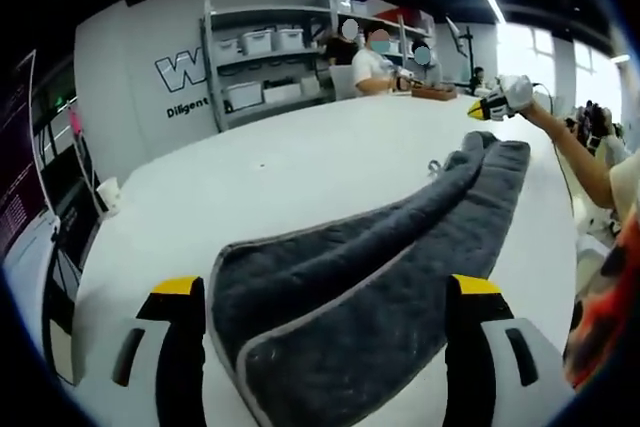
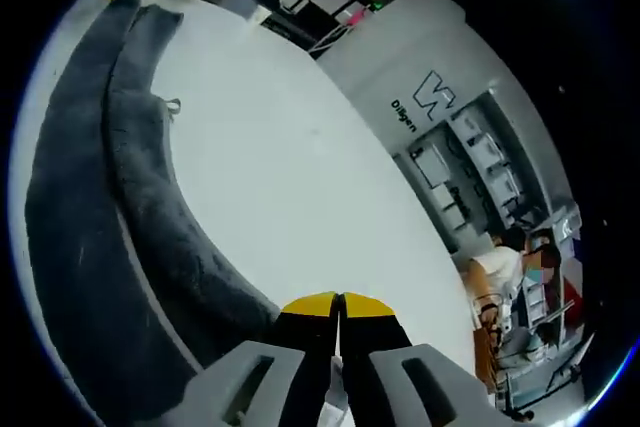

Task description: Open the folded towel by lifting each exposed corner and separating the folded layers until the towel lies flat within the target outline without major curled edges

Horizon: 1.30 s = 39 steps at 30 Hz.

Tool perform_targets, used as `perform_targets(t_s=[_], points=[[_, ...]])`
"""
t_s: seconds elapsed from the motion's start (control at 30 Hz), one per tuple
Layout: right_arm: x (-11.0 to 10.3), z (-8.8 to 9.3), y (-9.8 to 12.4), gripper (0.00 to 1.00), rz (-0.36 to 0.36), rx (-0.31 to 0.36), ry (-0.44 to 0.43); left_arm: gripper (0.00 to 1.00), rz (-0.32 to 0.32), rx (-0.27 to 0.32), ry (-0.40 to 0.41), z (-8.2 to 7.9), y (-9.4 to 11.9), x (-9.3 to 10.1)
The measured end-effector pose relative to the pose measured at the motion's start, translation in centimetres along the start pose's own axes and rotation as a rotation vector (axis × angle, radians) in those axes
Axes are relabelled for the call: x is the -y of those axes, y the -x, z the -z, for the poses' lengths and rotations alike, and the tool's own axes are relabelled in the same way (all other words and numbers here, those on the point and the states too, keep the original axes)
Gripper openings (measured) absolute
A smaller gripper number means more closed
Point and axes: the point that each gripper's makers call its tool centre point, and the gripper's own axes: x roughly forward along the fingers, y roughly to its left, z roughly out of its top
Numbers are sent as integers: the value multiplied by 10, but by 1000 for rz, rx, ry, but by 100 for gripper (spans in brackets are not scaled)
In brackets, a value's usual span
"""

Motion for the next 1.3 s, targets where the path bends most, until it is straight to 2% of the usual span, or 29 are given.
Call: perform_targets(t_s=[0.27,0.4,0.43,0.5,0.63,0.7,0.83,0.9,0.93,1.0,1.1,1.17,1.3], points=[[0,-1,-25,0,13,14,-129,97,0,19,28,-6,-13,-6],[-2,-2,-36,0,22,41,-215,96,-8,27,39,-10,-18,-10],[-8,-2,-39,0,13,47,-258,96,-9,25,41,-10,-20,-11],[-12,-2,-45,0,1,49,-269,96,-11,20,41,-10,-22,-13],[-18,-4,-44,1,-4,50,-213,96,-26,11,45,-8,-27,-20],[-13,-6,-40,11,15,55,-236,96,-32,7,54,-6,-31,-23],[-9,-10,-32,22,40,74,-255,94,-13,35,101,-9,-39,-21],[-10,-9,-32,38,37,70,-262,94,-19,36,108,-10,-44,-22],[-12,-7,-32,51,28,57,-259,94,-21,33,110,-10,-46,-23],[-18,-2,-32,64,7,26,-253,94,-21,33,111,-11,-46,-24],[-18,2,-29,67,4,23,-265,93,-27,40,110,-14,-46,-27],[-15,0,-24,75,7,46,-332,93,-44,32,107,-14,-46,-31],[-4,3,-18,96,28,80,-429,91,-73,20,107,-13,-48,-40]])
